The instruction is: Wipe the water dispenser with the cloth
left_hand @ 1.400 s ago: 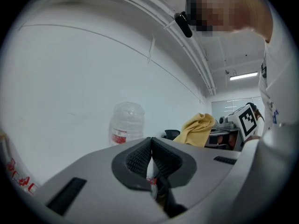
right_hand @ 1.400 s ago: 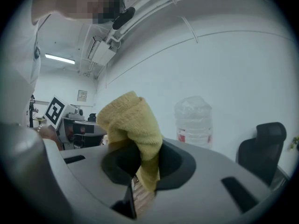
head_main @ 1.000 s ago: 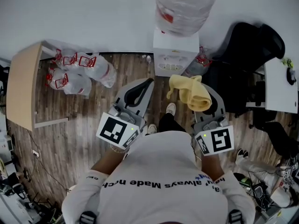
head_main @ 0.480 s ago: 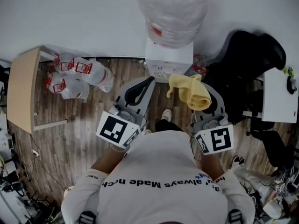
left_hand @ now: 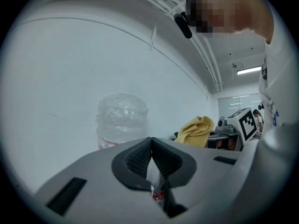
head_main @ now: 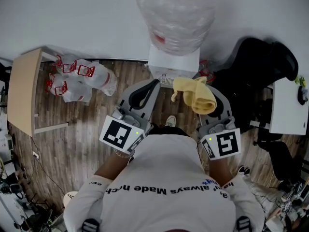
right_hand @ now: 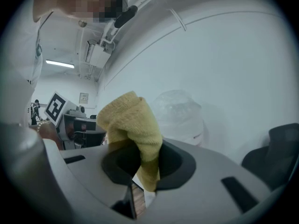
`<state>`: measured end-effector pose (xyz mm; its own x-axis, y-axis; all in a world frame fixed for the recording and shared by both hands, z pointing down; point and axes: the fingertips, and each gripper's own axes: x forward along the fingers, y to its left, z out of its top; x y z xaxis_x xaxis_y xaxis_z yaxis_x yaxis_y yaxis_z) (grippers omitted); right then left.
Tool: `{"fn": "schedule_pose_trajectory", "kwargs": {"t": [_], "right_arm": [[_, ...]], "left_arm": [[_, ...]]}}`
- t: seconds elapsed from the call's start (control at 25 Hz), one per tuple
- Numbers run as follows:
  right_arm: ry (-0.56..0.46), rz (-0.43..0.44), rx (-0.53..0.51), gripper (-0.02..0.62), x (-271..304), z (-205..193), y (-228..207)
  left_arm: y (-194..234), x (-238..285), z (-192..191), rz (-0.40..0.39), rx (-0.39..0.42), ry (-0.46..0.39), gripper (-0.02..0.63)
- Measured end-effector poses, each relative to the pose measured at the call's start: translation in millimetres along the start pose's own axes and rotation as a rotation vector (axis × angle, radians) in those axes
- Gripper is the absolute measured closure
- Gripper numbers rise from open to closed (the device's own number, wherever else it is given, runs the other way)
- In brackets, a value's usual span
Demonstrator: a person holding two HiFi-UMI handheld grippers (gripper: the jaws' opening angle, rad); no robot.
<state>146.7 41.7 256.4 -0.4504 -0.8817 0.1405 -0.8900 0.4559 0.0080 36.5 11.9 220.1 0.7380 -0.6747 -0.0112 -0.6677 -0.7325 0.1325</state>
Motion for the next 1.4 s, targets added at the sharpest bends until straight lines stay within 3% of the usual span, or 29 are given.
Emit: {"fn": "schedule_pose_trajectory", "kwargs": {"t": [0.72, 1.4], "right_arm": [[-0.003, -0.021, -0.04, 0.525, 69, 27, 29], [0.048, -0.043, -0.129, 0.525, 136, 4, 47]], "left_arm": [[73, -3, 24, -0.037, 0.013, -0.016, 0.586], [121, -18, 22, -0.02, -0.009, -0.019, 0.586]]}}
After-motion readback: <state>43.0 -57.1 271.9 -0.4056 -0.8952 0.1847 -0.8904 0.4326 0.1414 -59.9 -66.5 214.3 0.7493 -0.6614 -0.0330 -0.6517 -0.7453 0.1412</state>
